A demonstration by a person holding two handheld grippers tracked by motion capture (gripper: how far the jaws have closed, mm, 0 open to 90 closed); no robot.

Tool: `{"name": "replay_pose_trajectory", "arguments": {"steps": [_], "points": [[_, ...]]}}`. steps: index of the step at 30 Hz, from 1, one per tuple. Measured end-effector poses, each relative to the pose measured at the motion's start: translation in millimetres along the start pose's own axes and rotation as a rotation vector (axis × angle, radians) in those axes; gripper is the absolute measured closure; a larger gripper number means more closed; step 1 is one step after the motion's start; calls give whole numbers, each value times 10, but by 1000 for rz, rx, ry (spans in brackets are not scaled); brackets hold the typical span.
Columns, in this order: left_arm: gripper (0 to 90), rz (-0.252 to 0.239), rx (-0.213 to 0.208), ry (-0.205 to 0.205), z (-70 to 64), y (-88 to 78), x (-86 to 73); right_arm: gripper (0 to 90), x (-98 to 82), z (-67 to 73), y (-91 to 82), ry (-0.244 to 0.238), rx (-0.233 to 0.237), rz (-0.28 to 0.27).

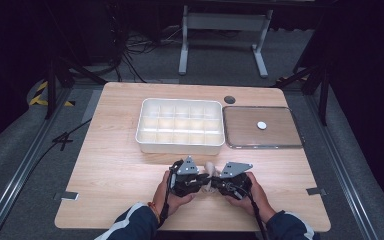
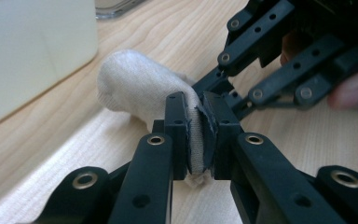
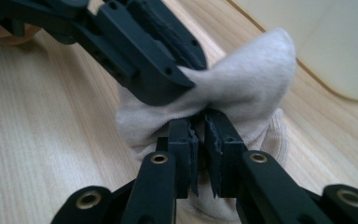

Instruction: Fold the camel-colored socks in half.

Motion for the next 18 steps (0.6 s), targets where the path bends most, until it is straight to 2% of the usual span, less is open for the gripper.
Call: {"name": "replay_pose_trajectory", "arguments": {"steps": [4, 6, 7, 9, 12, 15, 18], "points": [[817, -4, 16, -3, 21, -15, 7, 792, 13, 0, 20, 0, -6, -14], [819, -1, 21, -6, 25, -21, 5, 735, 8, -9, 7, -7, 0, -20], [820, -3, 17, -4, 26, -21, 7, 685, 8, -31, -55, -12, -3, -24], [821, 0, 17, -8, 34, -35, 4, 698, -18, -72, -153, -4, -10, -36], [821, 6, 23, -12, 50, -47, 8, 727, -123, -165, -254, 18, -31, -15], [821, 2, 25, -5, 40, -34, 13, 753, -204, -194, -213, 39, -20, 24], [820, 4, 35, 5, 31, -23, 12, 777, -216, -140, -143, 17, -7, 46]]}}
Point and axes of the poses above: each handheld gripper's, and its own axes: y roughly forward along the jaws, x roughly out of its top, z roughly to its left, the point moved 7 cm from there along y, roughly forward along the jaws, and after that the axes turned 14 degrees about -y, right-handed, at the moved point
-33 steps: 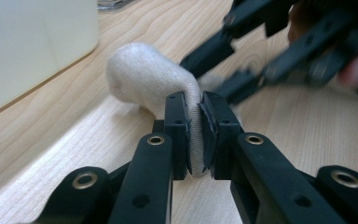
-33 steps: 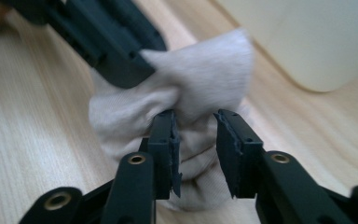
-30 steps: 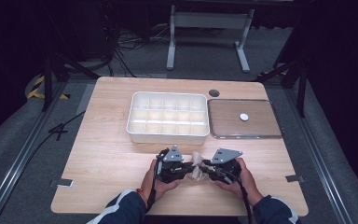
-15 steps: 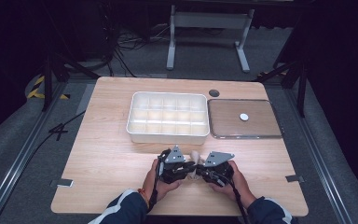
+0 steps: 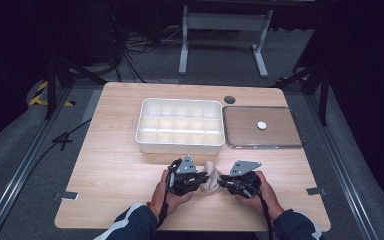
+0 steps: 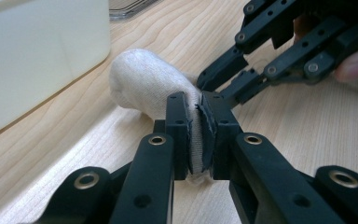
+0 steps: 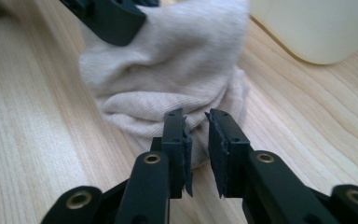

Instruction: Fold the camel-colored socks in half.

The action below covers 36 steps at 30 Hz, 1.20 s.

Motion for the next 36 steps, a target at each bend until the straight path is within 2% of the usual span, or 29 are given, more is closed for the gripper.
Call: {"name": "replay_pose_trajectory", "arguments": {"steps": [2, 8, 12, 15, 17, 19, 20, 21, 24, 25, 26, 28, 31, 33, 36], "points": [[819, -4, 6, 2, -22, 30, 7, 795, 21, 20, 16, -12, -1, 2], [816, 13, 15, 55, -119, 121, -13, 804, 61, 53, 53, -24, -30, 16], [814, 15, 19, 58, -108, 151, -18, 789, 54, 46, 53, -17, -20, 0], [812, 13, 18, 56, -111, 159, -23, 727, 42, 32, 28, -8, 5, -13], [813, 14, 14, 40, -103, 142, -26, 717, 51, 11, -31, -30, 3, -14], [814, 11, 16, 45, -81, 131, -18, 725, 75, -12, -107, -15, 7, -43], [814, 7, 6, 24, -70, 124, -13, 725, 75, -12, -107, -15, 7, -43], [813, 3, -2, 24, -70, 131, -11, 730, 55, -17, -107, -14, -2, -26], [807, 9, -11, 43, -118, 166, -26, 755, -14, -6, -22, -18, 4, 20], [805, 13, -10, 46, -129, 177, -32, 770, -22, 7, 4, 0, 16, 10], [802, 11, -10, 55, -126, 190, -33, 773, -21, 4, 10, 6, 19, 5], [801, 6, -18, 41, -133, 216, -42, 779, -21, 8, 12, 10, 19, 3], [799, 10, -13, 54, -142, 246, -56, 780, -23, 2, 16, 26, 26, -3], [800, 14, -8, 64, -139, 250, -62, 779, -16, 12, 25, 17, 5, -3], [801, 11, -8, 56, -125, 253, -66, 745, -6, 16, 19, -1, -12, 12]]}}
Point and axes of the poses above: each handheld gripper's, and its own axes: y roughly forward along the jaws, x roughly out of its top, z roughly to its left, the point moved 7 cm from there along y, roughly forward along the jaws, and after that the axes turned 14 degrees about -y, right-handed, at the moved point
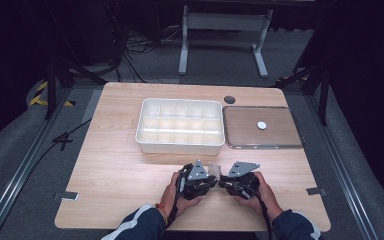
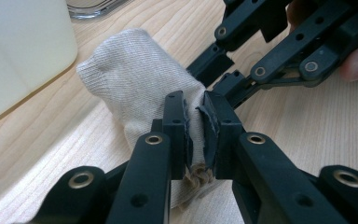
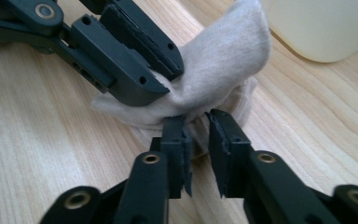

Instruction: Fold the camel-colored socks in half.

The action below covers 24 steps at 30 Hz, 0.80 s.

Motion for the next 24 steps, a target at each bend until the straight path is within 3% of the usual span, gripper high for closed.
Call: {"name": "replay_pose_trajectory", "arguments": {"steps": [3, 6, 7, 8, 12, 18, 24], "points": [[802, 0, 2, 6, 0, 3, -3, 722, 5, -32, -36, -6, 4, 3], [802, -1, 0, 3, -5, 10, -7, 721, 60, -166, -192, 54, -31, -91], [802, 0, 1, 11, -3, 11, -7, 721, 60, -166, -192, 54, -31, -91], [802, 3, 9, 11, -13, 12, -11, 711, 115, -206, -237, 60, -60, -131], [802, 0, 9, 12, -18, 19, -11, 693, 202, -218, -236, 66, -70, -177], [800, 0, 9, 15, -17, 20, -18, 693, 233, -221, -81, 78, -65, -154], [768, 5, -4, 23, -19, 16, -13, 725, 123, -270, 59, 103, -39, -107]]}}
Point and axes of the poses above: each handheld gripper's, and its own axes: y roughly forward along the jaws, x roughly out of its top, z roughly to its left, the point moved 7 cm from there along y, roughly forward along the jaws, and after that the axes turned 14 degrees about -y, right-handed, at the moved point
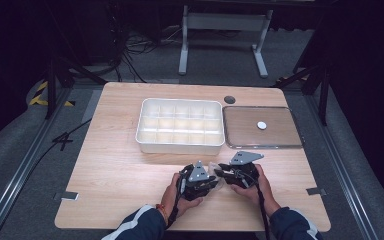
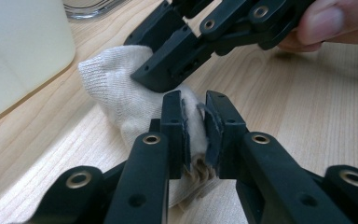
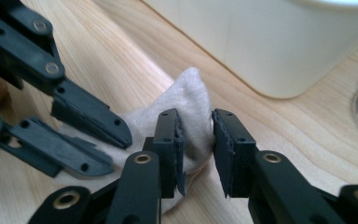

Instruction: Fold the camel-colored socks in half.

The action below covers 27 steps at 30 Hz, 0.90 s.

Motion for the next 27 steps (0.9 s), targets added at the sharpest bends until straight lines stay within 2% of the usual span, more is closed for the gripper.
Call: {"name": "replay_pose_trajectory", "arguments": {"steps": [2, 4, 5, 7, 8, 11, 13, 15, 18, 21, 23, 27], "points": [[720, 0, -33, 10, -10, -57, 27, 741, -17, -4, -3, -2, 11, 9], [703, 2, -46, 14, -9, -106, 46, 746, -22, -4, -2, -3, 11, 12], [684, -13, -59, 25, 7, -178, 86, 755, -32, -2, -2, -5, 8, 21], [690, -60, -67, 10, 72, -325, 169, 759, -39, -4, -5, -10, 1, 24], [697, -70, -68, -4, 99, -341, 180, 760, -37, -2, -4, -16, -2, 24], [718, -56, -68, -17, 118, -315, 156, 761, -27, 6, -2, -29, -9, 23], [737, -8, -76, 17, 68, -225, 80, 764, -16, 27, 2, -46, -17, 32], [745, 10, -84, 43, 21, -150, 29, 767, -13, 42, 3, -64, -24, 39], [756, 26, -86, 54, -5, -101, -18, 775, -13, 63, 9, -77, -26, 41], [761, 29, -75, 82, -21, -62, -60, 780, -18, 75, 14, -84, -26, 46], [765, 34, -59, 121, -39, -49, -82, 780, -20, 76, 13, -83, -25, 48], [770, 37, -59, 129, -32, -49, -91, 765, -16, 60, 9, -86, -30, 53]]}}
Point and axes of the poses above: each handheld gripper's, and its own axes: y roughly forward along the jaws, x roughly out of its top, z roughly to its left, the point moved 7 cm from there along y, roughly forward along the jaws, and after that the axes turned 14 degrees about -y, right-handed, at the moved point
